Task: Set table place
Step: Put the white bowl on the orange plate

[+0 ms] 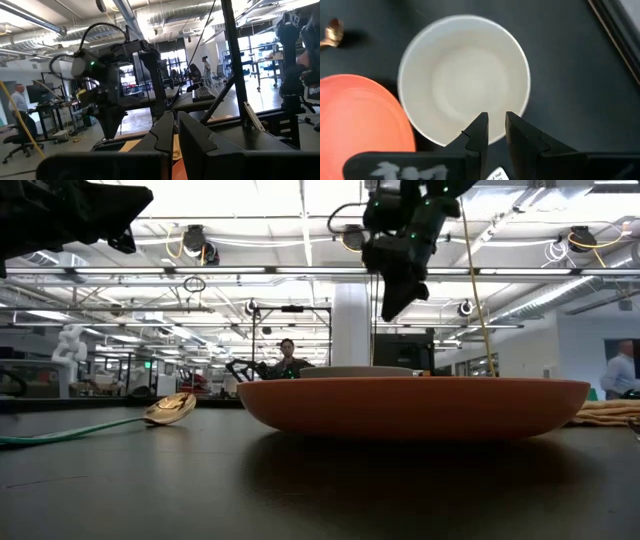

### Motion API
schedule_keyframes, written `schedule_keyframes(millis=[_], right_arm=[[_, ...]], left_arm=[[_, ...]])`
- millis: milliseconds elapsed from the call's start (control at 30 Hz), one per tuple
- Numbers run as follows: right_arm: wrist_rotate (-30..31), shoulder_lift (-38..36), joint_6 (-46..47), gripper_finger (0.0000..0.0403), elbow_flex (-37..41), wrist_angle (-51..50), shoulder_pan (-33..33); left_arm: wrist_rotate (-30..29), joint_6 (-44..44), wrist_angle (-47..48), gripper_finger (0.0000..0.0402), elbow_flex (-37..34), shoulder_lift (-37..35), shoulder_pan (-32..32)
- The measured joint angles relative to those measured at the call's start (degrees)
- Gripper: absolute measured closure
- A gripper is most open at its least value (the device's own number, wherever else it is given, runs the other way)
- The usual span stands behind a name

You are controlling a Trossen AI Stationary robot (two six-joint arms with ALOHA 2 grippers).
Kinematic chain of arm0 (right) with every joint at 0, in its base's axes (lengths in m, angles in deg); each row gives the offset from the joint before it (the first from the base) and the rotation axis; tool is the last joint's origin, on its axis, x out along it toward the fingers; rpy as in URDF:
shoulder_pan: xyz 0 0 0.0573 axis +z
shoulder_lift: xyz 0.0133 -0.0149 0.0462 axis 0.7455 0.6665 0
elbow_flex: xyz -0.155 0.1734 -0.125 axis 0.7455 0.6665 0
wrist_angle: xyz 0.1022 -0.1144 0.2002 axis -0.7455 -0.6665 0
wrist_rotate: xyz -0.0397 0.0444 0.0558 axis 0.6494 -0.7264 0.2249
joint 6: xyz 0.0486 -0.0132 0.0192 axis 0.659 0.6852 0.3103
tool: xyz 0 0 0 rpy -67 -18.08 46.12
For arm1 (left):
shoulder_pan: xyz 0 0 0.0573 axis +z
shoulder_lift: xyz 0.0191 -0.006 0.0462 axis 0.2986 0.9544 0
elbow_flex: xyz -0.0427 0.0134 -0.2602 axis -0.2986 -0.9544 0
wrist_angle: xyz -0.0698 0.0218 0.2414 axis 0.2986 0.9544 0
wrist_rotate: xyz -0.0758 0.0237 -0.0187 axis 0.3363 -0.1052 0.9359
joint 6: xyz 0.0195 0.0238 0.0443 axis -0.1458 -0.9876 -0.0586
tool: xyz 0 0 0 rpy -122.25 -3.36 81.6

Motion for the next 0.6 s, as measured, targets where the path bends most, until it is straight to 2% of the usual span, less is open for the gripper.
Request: schedule_keyframes(millis=[167, 333, 600], right_arm=[[0.46, 3.64, 0.97, 0.0344, -1.35, -3.25, -1.77], [4.63, 6.16, 1.54, 0.0344, -1.38, -3.02, -2.63], [4.68, 7.3, 2.29, 0.0344, -1.38, -1.86, -2.63]], left_arm=[[0.0, -0.02, 0.0, 0.0371, 0.0, 0.0, 0.0], [0.0, -0.02, 0.0, 0.0371, 0.0, 0.0, 0.0], [0.0, 0.11, 0.0, 0.0371, 0.0, 0.0, 0.0]])
